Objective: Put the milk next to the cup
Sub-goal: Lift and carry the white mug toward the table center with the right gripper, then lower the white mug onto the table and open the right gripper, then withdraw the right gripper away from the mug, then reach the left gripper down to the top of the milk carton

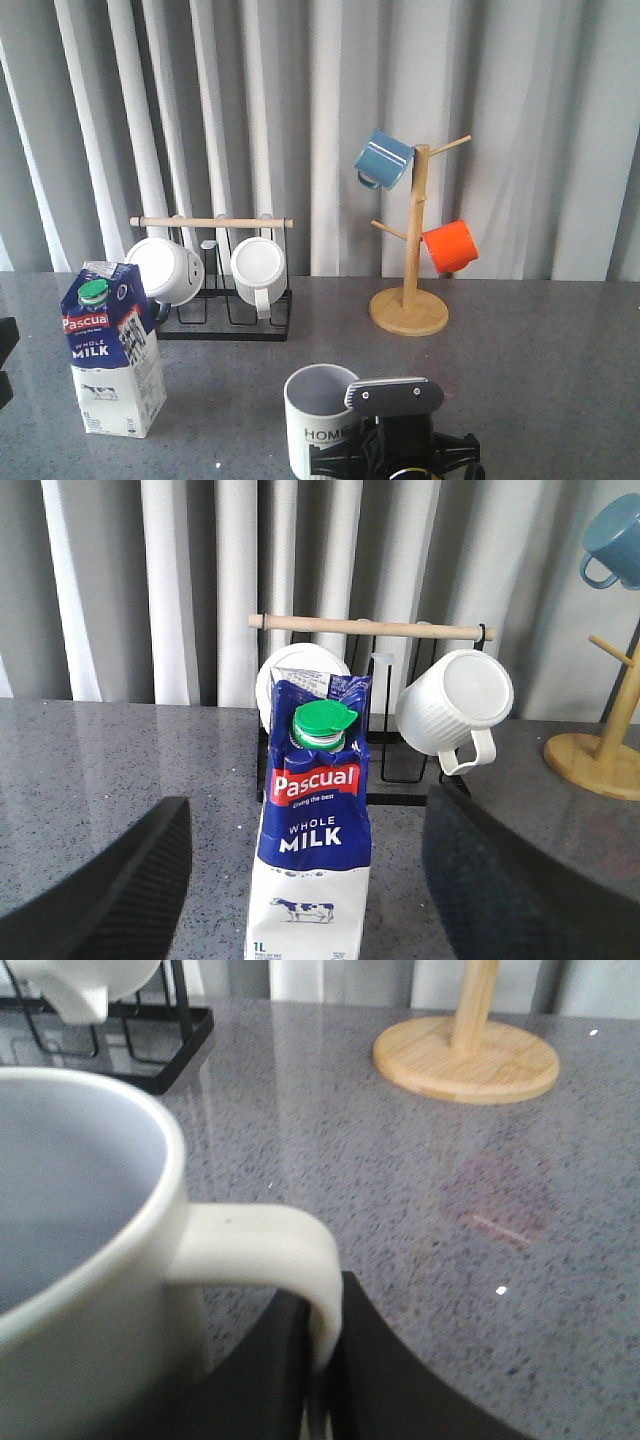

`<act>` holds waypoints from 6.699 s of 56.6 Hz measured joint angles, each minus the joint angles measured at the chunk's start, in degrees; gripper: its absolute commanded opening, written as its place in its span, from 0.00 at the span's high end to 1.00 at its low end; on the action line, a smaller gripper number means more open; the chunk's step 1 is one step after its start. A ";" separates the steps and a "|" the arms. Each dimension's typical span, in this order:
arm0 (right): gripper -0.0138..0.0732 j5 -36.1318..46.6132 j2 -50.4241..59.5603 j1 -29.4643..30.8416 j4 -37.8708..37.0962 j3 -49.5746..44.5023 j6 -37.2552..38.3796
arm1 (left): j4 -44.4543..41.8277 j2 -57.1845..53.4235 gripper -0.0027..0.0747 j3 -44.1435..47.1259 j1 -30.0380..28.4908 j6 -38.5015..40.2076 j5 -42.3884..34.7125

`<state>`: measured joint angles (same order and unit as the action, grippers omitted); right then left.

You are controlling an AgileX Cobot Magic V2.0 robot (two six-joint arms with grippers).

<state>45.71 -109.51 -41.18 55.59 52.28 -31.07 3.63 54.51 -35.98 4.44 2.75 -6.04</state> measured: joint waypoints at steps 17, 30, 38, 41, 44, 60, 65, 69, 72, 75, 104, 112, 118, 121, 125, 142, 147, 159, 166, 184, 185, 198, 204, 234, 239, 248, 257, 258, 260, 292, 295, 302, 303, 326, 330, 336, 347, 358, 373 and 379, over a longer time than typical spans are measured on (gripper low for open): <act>0.68 0.37 -0.76 -0.79 1.01 0.10 0.00 | 0.00 0.00 0.34 0.00 0.00 0.00 0.00; 0.58 0.48 -0.76 -0.79 3.93 0.23 -0.20 | 0.00 0.00 0.34 0.00 0.00 0.00 0.00; 0.57 0.48 0.19 -1.17 4.57 -0.17 -0.62 | 0.00 0.00 0.34 0.00 0.00 0.00 0.00; 0.57 0.61 1.07 -1.17 4.48 -0.85 -0.67 | 0.00 0.00 0.34 0.00 0.00 0.00 0.00; 0.57 0.77 2.09 -1.28 4.45 -1.77 -0.67 | 0.00 0.00 0.34 0.00 0.00 0.00 0.00; 0.56 -1.70 9.57 -1.39 3.42 -9.63 -0.68 | 0.00 0.00 0.34 0.00 0.00 0.00 0.00; 0.56 -2.48 12.68 -1.39 2.02 -11.83 -0.68 | 0.00 0.00 0.34 0.00 0.00 0.00 0.00; 0.56 -2.83 14.96 -1.39 1.26 -13.01 -0.68 | 0.00 0.00 0.34 0.00 0.00 0.00 0.00; 0.56 -3.10 16.88 -1.39 0.68 -13.44 -0.74 | 0.00 0.00 0.34 0.00 0.00 0.00 0.00; 0.56 -3.69 18.42 -1.39 0.21 -13.55 -0.93 | 0.00 0.00 0.34 0.00 0.00 0.00 0.00; 0.56 -10.45 28.62 2.29 -12.82 -13.72 -13.33 | 0.00 0.00 0.34 0.00 0.00 0.00 0.00; 0.56 -13.75 32.72 8.45 -18.78 -13.91 -13.35 | 0.00 0.00 0.34 0.00 0.00 0.00 0.00; 0.56 -19.13 35.80 13.78 -24.89 -13.93 -10.42 | 0.00 0.00 0.34 0.00 0.00 0.00 0.00; 0.56 -21.84 37.42 16.98 -28.94 -13.93 -7.57 | 0.00 0.00 0.34 0.00 0.00 0.00 0.00; 0.56 -24.61 39.58 21.21 -34.89 -13.93 -2.18 | 0.00 0.00 0.34 0.00 0.00 0.00 0.00; 0.56 -31.73 51.15 39.31 -55.97 -13.93 25.39 | 0.00 0.00 0.34 0.00 0.00 0.00 0.00; 0.56 -33.46 54.33 41.41 -60.04 -13.93 29.00 | 0.00 0.00 0.34 0.00 0.00 0.00 0.00; 0.58 -37.32 58.31 41.67 -64.55 -13.93 34.73 | 0.00 0.00 0.34 0.00 0.00 0.00 0.00; 0.71 -39.26 58.48 41.67 -64.61 -13.93 36.85 | 0.00 0.00 0.34 0.00 0.00 0.00 0.00; 0.85 -40.41 58.48 41.67 -64.61 -13.93 37.44 | 0.00 0.00 0.34 0.00 0.00 0.00 0.00; 0.85 -40.47 58.48 41.67 -64.61 -13.93 37.44 | 0.00 0.00 0.34 0.00 0.00 0.00 0.00; 0.85 -40.84 57.04 41.67 -64.61 -13.93 37.49 | 0.00 0.00 0.34 0.00 0.00 0.00 0.00; 0.85 -41.12 56.69 41.67 -64.61 -13.93 37.49 | 0.00 0.00 0.34 0.00 0.00 0.00 0.00; 0.85 -41.23 56.69 41.67 -64.61 -13.93 37.49 | 0.00 0.00 0.34 0.00 0.00 0.00 0.00; 0.85 -41.23 56.69 41.67 -64.61 -13.93 37.49 | 0.00 0.00 0.33 0.00 0.00 0.00 -0.64; 0.85 -41.30 56.69 41.67 -64.61 -13.93 37.49 | 0.00 0.46 0.10 -2.01 0.00 0.84 -1.43; 0.85 -41.36 56.69 41.67 -64.61 -13.93 37.49 | 0.00 4.72 0.02 -10.19 0.00 1.53 -1.49; 0.85 -41.36 56.69 41.67 -64.61 -13.93 37.49 | 0.00 5.59 0.02 -11.01 0.00 1.53 -1.35; 0.85 -41.36 56.69 41.67 -64.61 -13.93 37.49 | 0.00 7.21 0.03 -13.10 0.00 1.72 -0.94; 0.85 -41.41 56.69 41.67 -64.61 -13.93 37.49 | 0.00 32.50 0.04 -22.46 1.27 2.36 -7.91; 0.85 -41.41 56.69 41.67 -64.61 -13.93 37.49 | 0.00 33.58 0.04 -22.46 1.55 2.36 -8.15; 0.85 -41.41 56.69 41.67 -64.61 -13.93 37.49 | 0.00 35.86 0.05 -22.46 2.29 2.36 -9.30; 0.85 -41.41 56.69 41.67 -64.61 -13.93 37.49 | 0.00 36.20 0.05 -22.46 2.35 2.36 -9.54; 0.85 -41.41 56.69 41.67 -64.61 -13.93 37.49 | 0.00 39.24 0.33 -22.64 2.39 2.36 -11.05; 0.85 -41.41 56.69 41.67 -64.61 -13.93 37.49 | 0.00 39.62 0.44 -22.64 2.39 2.36 -11.05; 0.85 -41.41 56.69 41.67 -64.61 -13.93 37.49 | 0.00 39.88 0.59 -22.64 2.39 2.36 -11.05; 0.85 -41.41 56.69 41.67 -64.61 -13.93 37.49 | 0.00 39.88 0.77 -22.64 2.39 2.36 -11.05; 0.85 -41.41 56.69 41.67 -64.61 -13.93 37.49 | 0.00 39.88 0.83 -22.64 2.39 2.36 -11.05; 0.85 -41.41 56.69 41.67 -64.61 -13.93 37.49 | 0.00 39.88 0.83 -22.64 2.39 2.36 -11.05; 0.85 -41.41 56.69 41.67 -64.61 -13.93 37.49 | 0.00 39.48 0.83 -22.64 2.28 2.36 -10.35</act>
<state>4.31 -52.81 0.50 -9.02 38.35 6.42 3.63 93.99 -58.62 6.73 5.11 -16.39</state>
